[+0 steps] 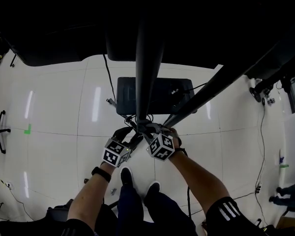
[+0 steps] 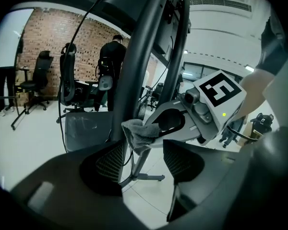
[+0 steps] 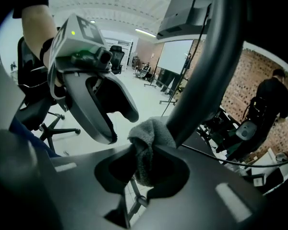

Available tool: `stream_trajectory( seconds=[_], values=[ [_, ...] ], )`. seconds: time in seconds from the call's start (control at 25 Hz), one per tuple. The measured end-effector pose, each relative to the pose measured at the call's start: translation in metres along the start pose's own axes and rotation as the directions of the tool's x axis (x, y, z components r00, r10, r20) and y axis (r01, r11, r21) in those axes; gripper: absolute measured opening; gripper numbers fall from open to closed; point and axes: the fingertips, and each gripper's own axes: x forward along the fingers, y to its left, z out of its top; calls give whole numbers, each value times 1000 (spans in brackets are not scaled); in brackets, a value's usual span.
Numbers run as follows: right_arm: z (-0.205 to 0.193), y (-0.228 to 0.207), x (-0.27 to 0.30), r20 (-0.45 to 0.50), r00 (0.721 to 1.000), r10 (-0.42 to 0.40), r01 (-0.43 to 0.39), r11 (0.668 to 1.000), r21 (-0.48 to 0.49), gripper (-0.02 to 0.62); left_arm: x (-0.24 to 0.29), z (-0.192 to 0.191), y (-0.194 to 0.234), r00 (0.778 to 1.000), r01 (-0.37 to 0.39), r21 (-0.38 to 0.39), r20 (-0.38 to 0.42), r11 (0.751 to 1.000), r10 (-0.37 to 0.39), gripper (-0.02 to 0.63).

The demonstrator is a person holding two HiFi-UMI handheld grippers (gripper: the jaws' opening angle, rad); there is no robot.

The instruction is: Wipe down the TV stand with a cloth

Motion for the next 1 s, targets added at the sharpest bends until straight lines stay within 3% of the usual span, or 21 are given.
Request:
stream_trajectory(
  seconds=[0.2, 0.4, 0.6, 0.88, 1.0],
  values=[
    [32, 2, -71, 99, 995, -15, 16, 1000, -5, 52, -27, 34, -37, 999, -12, 42, 40, 999, 11, 281],
    [92, -25, -157, 229, 970, -76, 86, 996, -33, 52, -60, 104, -78, 993, -42, 149, 117, 988, 24, 281],
    [144, -43, -257, 319, 944, -89, 131, 985, -113, 52, -95, 184, -147, 983, -20, 265, 183, 964, -30, 281],
    [207, -76, -382, 440, 884, -157, 201, 978, -55, 52, -141, 298, -225, 950, 13, 348, 289, 937, -120, 281],
    [232, -89, -425, 481, 852, -205, 256, 966, -42, 52, -159, 336, -244, 936, -3, 426, 320, 905, -147, 279]
  ],
)
